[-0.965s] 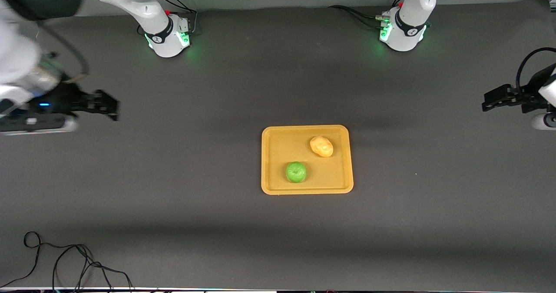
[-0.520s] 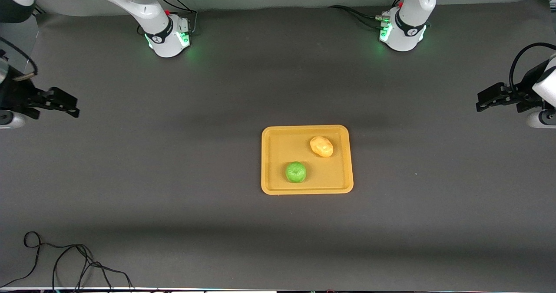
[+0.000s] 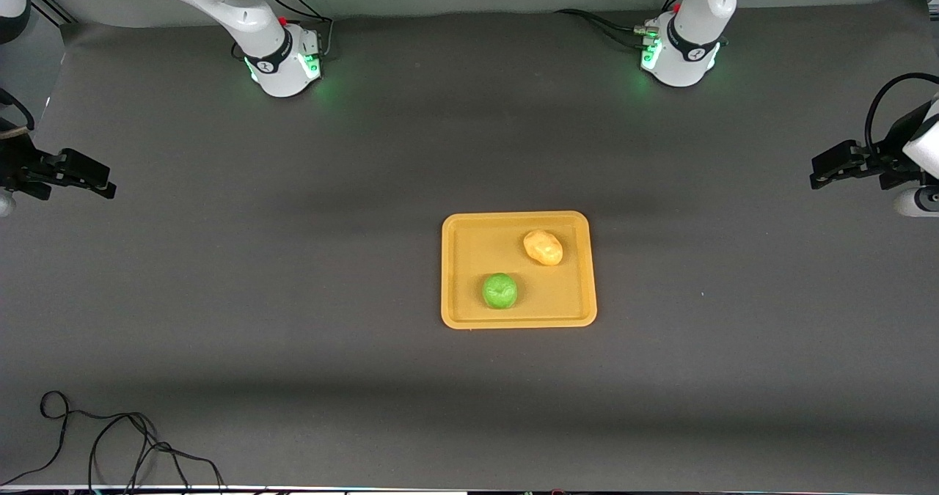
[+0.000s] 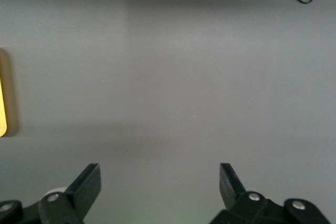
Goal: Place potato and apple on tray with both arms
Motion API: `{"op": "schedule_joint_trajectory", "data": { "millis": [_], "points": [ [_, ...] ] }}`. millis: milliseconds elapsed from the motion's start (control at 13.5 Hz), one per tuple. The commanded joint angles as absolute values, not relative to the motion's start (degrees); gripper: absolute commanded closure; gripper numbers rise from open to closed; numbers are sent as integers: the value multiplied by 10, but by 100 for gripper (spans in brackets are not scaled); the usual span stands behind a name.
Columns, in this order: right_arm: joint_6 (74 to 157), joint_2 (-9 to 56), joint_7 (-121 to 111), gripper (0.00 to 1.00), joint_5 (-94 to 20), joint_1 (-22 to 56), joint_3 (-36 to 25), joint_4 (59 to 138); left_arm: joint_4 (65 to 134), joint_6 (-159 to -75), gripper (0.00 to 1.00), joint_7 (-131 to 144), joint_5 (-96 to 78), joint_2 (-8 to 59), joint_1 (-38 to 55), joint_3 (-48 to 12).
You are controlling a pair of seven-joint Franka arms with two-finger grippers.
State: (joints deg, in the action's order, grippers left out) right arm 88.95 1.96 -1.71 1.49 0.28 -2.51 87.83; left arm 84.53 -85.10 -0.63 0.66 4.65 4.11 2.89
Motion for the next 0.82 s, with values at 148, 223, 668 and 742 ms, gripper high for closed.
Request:
{"op": "schedule_joint_trajectory", "data": {
  "millis": [148, 223, 668, 742],
  "points": [
    [894, 11, -9, 0, 1, 2, -31, 890, 834, -831, 3, -9, 17, 46, 45, 30],
    [894, 11, -9, 0, 1, 2, -31, 890, 834, -831, 3, -9, 17, 46, 45, 30],
    [883, 11, -4, 0, -7, 2, -31, 884, 834, -831, 2, -9, 17, 46, 44, 31],
    [883, 12, 8, 0, -8, 1, -31, 883, 834, -831, 2, -9, 17, 46, 44, 31]
  ]
}}
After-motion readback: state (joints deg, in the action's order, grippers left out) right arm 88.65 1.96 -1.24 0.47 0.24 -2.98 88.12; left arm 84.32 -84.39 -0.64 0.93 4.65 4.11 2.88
